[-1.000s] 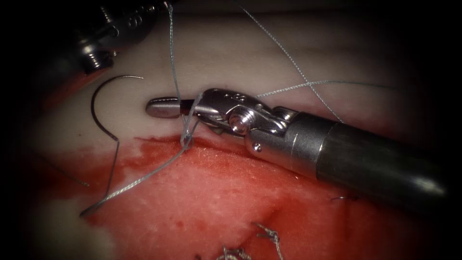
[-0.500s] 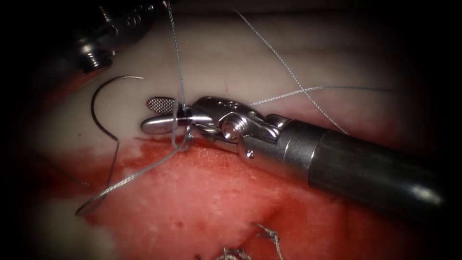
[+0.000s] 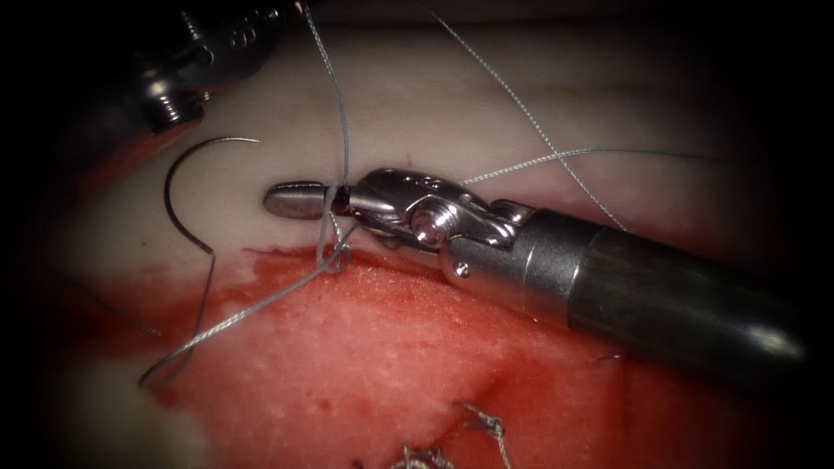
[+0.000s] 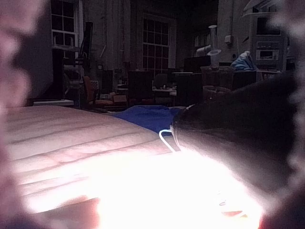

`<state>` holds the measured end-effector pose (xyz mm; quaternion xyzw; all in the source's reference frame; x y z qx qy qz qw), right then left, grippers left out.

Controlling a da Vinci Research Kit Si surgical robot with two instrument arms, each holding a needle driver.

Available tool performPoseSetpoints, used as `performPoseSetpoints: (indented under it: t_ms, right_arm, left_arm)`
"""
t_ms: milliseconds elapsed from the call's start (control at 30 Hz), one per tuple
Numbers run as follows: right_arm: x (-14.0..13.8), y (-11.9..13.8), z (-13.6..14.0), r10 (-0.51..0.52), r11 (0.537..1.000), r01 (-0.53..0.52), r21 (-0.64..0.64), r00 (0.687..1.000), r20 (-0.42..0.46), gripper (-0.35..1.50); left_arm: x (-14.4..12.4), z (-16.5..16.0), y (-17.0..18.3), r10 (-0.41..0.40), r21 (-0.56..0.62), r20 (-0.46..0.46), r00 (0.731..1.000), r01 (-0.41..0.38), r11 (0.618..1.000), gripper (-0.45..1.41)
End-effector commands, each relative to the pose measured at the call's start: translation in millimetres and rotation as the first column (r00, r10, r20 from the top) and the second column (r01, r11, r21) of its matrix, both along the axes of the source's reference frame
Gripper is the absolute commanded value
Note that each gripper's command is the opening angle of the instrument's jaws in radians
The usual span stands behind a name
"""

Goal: Wound Closure

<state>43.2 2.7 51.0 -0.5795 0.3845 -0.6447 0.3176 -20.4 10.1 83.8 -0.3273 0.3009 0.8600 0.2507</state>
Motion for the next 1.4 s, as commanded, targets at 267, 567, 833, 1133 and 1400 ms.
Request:
performPoseSetpoints:
  t_ms: [267,567,833,1133,1400]
  right_arm:
    - [0.3,2.0,-1.0,0.044,0.999,-0.044,-0.004,0.999,0.009,-0.35]
    - [-3.3,4.7,-1.2,0.203,0.979,-0.204,0.002,0.976,0.085,1.15]
    - [-8.0,5.8,-4.1,0.256,0.967,-0.256,-0.01,0.961,0.101,1.48]
    - [-14.3,9.8,-9.1,0.263,0.964,-0.265,0.012,0.959,0.105,1.48]
    - [-14.4,9.9,-10.1,0.252,0.966,-0.255,0.027,0.963,0.099,1.48]
  left_arm:
    - [0.7,-1.5,1.8,0.0,-0.017,0.018,1.0,0.001,1.0,-0.45]
    - [5.5,-1.6,1.7,-0.02,0.004,-0.031,0.999,0.02,1.0,-0.45]
    - [9.3,1.6,0.4,0.064,0.176,-0.142,0.988,-0.039,0.984,-0.45]
    - [10.0,3.6,-2.2,0.405,0.294,0.004,0.914,-0.388,0.874,0.34]
    - [12.3,1.6,-3.9,0.685,0.381,0.097,0.722,-0.662,0.645,0.0]
